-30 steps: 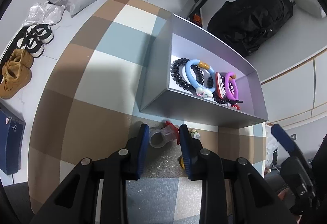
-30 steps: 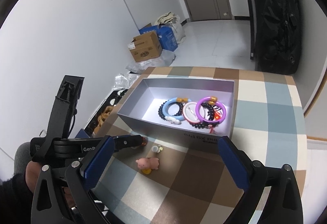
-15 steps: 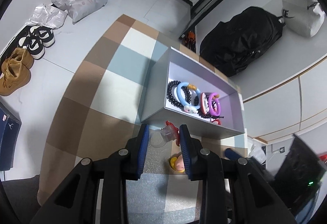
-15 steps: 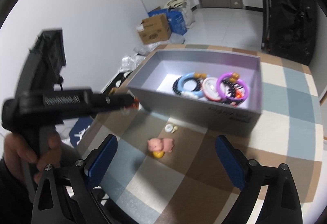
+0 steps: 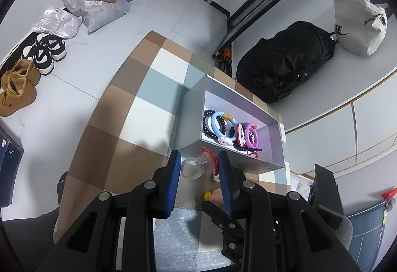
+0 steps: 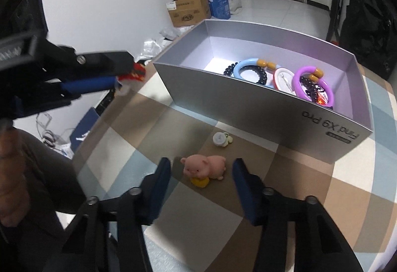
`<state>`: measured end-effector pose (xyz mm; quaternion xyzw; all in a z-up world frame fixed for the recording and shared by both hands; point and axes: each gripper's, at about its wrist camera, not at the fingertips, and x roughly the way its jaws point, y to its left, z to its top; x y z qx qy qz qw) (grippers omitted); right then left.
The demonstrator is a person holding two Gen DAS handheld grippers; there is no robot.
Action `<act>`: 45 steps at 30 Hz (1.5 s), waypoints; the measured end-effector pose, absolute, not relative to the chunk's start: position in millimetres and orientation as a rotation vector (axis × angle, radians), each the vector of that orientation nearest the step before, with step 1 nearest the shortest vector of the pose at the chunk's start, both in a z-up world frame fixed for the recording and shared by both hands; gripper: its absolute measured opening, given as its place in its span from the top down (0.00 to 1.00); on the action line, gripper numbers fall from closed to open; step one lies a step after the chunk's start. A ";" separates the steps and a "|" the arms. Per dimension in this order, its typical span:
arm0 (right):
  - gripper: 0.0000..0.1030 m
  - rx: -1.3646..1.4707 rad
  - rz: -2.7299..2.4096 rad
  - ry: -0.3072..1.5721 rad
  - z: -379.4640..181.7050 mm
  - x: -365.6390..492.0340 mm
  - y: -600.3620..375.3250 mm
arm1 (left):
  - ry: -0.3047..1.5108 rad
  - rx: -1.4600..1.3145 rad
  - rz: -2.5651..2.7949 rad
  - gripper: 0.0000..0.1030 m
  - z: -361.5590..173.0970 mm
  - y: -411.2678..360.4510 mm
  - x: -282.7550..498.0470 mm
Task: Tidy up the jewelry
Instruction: 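Grasp the red pacifier with the left while the right grasps the pink pig toy, then carry the pacifier and pig toy into the box and open both grippers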
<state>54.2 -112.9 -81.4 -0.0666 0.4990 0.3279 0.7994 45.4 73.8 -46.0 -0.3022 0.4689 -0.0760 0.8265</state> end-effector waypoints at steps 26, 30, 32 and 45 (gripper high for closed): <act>0.66 -0.008 0.765 0.880 -17.0 59.8 -132.6 | 0.813 -0.569 -0.233 0.76 -13.1 60.0 53.7; 0.66 0.046 0.751 0.874 -10.5 70.5 -144.5 | 0.805 -0.567 -0.249 0.76 -12.6 52.7 59.2; 0.66 0.091 0.746 0.883 -10.3 78.2 -148.0 | 0.803 -0.564 -0.254 0.76 -13.3 47.9 63.1; 0.66 0.244 0.694 0.890 -6.9 114.6 -179.4 | 0.836 -0.563 -0.286 0.76 -16.6 17.3 94.2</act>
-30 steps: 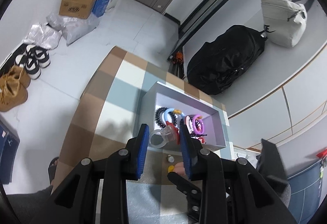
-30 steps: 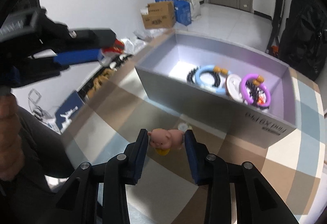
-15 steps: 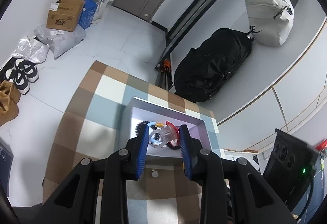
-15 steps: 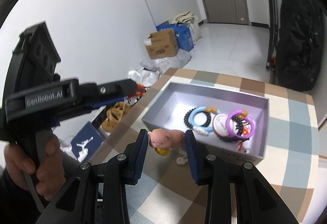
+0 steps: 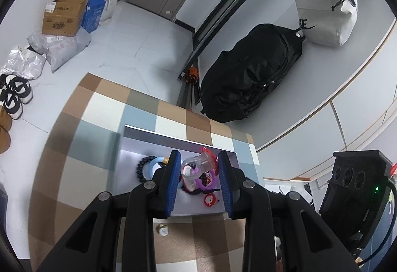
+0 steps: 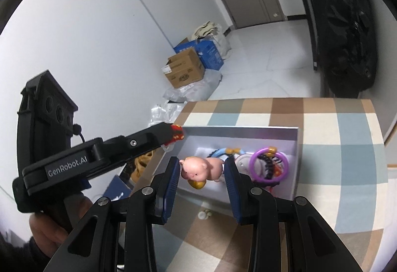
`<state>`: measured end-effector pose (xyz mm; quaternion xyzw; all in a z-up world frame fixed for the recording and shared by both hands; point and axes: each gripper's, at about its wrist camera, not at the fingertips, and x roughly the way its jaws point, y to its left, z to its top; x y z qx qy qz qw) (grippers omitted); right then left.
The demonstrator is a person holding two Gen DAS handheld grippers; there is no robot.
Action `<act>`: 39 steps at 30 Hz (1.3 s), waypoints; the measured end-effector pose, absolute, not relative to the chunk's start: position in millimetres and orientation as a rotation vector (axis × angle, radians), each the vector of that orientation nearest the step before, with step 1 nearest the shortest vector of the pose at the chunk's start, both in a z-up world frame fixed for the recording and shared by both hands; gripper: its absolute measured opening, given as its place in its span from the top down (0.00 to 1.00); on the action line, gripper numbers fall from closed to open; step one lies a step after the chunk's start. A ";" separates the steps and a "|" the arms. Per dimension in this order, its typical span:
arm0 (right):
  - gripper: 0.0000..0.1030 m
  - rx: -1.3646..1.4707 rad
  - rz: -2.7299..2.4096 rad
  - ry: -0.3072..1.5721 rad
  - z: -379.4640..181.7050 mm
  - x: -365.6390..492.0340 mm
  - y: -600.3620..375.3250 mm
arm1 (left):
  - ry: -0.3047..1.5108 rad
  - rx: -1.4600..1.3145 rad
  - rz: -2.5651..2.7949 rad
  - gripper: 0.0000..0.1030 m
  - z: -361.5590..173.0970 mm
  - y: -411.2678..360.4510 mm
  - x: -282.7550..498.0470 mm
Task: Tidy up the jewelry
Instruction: 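Carry the pacifier and pig toy into the box and open both grippers, then grasp the small white charm on the table with the left gripper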
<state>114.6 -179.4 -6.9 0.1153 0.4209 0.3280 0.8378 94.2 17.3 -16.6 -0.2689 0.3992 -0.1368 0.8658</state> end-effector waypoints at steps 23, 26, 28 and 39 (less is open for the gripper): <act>0.65 0.376 0.638 0.932 -22.0 154.6 -212.8 | 0.943 -0.547 -0.330 0.76 -34.9 0.7 124.7; 0.64 0.396 0.625 0.944 -24.9 159.3 -215.2 | 0.963 -0.570 -0.343 0.75 -37.7 0.9 128.3; 0.64 0.410 0.618 0.947 -24.5 161.1 -216.6 | 0.965 -0.589 -0.347 0.70 -38.0 3.1 129.8; 0.24 0.454 0.602 0.860 -8.1 151.8 -229.2 | 0.941 -0.642 -0.313 0.26 -30.9 16.1 115.3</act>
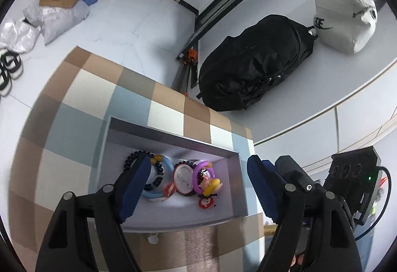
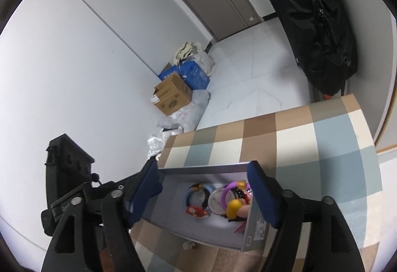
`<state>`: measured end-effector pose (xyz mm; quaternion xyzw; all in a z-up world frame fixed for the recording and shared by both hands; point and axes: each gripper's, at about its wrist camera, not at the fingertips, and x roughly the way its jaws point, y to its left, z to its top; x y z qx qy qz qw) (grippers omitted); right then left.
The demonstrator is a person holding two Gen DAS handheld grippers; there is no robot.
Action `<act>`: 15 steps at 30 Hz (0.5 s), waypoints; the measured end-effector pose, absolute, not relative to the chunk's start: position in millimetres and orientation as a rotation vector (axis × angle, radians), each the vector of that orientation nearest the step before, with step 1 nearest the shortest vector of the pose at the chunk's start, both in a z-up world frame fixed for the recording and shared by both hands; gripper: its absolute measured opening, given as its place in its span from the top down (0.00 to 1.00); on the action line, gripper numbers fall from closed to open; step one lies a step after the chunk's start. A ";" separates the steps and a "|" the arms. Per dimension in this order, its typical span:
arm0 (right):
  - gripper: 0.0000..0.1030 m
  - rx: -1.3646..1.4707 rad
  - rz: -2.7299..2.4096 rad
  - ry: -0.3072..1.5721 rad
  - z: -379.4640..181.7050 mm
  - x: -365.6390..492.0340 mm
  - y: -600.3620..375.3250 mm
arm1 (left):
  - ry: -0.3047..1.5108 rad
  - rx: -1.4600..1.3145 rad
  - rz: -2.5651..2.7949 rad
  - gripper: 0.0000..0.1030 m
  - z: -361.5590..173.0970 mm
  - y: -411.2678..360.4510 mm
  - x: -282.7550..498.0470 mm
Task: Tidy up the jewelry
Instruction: 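Grasp the small white charm on the table with the left gripper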
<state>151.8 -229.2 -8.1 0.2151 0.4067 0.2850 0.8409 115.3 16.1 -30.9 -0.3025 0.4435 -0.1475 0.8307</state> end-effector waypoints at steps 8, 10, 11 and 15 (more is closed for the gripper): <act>0.16 0.428 0.600 0.898 -14.5 142.5 -223.1 | 0.922 -0.511 -0.262 0.26 -23.9 11.2 96.1; 0.13 0.410 0.611 0.908 -14.5 138.1 -218.4 | 0.916 -0.484 -0.248 0.26 -22.1 11.5 89.7; 0.12 0.403 0.615 0.910 -14.6 136.0 -216.9 | 0.912 -0.474 -0.243 0.26 -21.2 12.0 86.1; 0.11 0.357 0.625 0.900 -12.2 125.4 -208.8 | 0.894 -0.464 -0.223 0.26 -19.8 17.3 73.5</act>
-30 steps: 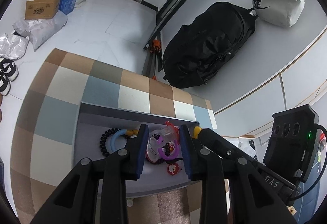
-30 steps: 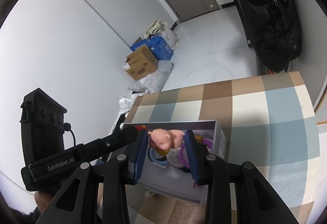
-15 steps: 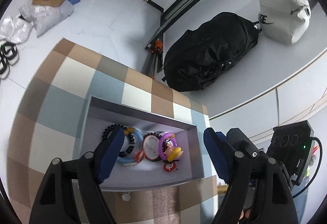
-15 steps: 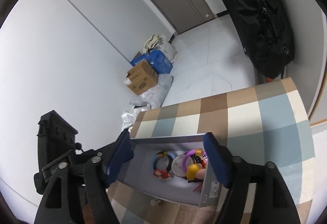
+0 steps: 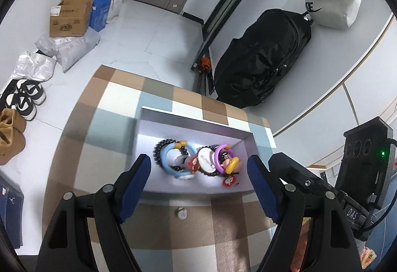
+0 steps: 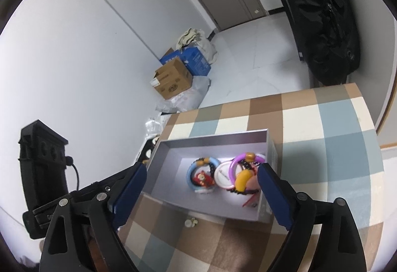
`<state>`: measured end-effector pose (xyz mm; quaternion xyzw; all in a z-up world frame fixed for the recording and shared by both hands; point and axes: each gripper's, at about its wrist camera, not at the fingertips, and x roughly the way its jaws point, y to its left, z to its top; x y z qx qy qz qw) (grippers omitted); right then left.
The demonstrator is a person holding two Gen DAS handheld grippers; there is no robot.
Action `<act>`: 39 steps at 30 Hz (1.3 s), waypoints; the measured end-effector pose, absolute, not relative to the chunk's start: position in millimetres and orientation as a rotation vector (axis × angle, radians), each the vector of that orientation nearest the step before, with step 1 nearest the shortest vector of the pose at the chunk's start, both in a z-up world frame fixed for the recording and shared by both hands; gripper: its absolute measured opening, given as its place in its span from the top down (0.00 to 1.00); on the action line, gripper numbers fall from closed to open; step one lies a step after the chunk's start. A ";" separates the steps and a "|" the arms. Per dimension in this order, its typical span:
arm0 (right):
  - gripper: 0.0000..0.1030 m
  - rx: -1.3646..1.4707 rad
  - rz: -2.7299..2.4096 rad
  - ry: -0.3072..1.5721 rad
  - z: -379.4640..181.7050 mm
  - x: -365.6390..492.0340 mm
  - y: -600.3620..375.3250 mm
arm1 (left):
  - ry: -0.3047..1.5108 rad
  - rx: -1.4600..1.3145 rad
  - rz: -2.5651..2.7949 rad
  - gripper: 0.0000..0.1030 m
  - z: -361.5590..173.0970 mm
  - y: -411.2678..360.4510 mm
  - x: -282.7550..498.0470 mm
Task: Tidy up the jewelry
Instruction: 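Grasp the small white charm on the table with the left gripper, then carry the white charm into the box and open the left gripper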
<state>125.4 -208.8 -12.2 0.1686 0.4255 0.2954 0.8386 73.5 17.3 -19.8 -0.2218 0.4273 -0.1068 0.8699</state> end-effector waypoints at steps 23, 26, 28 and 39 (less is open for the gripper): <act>0.00 0.304 0.594 0.897 -14.6 81.8 -212.8 | 1.084 -0.233 -0.145 0.52 -82.2 -5.7 59.4; 0.00 0.327 0.568 0.920 -18.8 82.6 -220.3 | 1.087 -0.198 -0.142 0.53 -83.7 -12.8 62.6; 0.00 0.348 0.549 0.932 -21.3 83.8 -226.7 | 1.080 -0.173 -0.135 0.53 -83.9 -17.7 64.0; 0.00 0.384 0.527 0.943 -21.0 82.4 -239.8 | 1.076 -0.023 -0.148 0.93 -85.5 -34.8 58.5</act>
